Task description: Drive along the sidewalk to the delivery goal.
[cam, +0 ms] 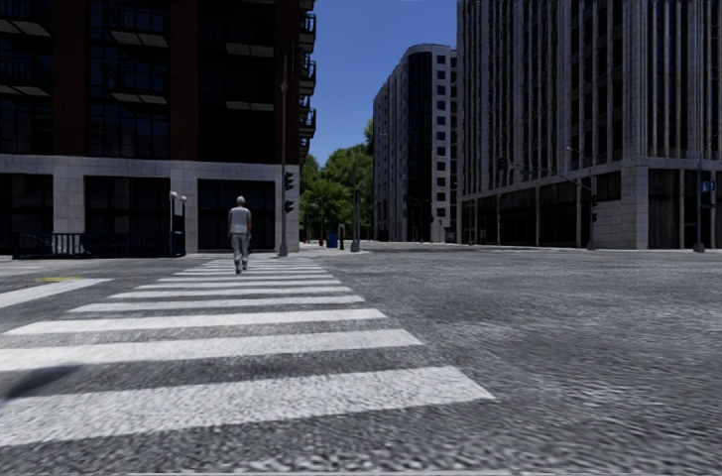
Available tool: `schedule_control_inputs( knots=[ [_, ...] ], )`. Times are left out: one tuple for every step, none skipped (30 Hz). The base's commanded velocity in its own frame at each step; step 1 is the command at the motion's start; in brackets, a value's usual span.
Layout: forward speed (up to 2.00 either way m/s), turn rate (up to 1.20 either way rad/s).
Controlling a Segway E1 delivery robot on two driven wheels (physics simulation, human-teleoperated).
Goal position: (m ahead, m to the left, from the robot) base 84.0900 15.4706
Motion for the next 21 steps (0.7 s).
schedule_control_inputs(
  knots=[
    [2.00, 0.29],
    [2.00, 0.55],
    [2.00, 0.72],
    [2.00, 0.72],
    [2.00, 0.87],
    [2.00, 1.20],
    [2.00, 1.20],
    [2.00, 1.20],
    [2.00, 1.20],
    [2.00, 1.20],
    [2.00, 1.20],
    [2.00, 1.16],
    [2.00, 1.16],
    [2.00, 0.65],
    [2.00, 0.21],
    [2.00, 0.14],
    [2.00, 0.12],
    [2.00, 0.12],
    [2.00, 0.10],
    [2.00, 0.09],
    [2.00, 0.09]
  ],
)
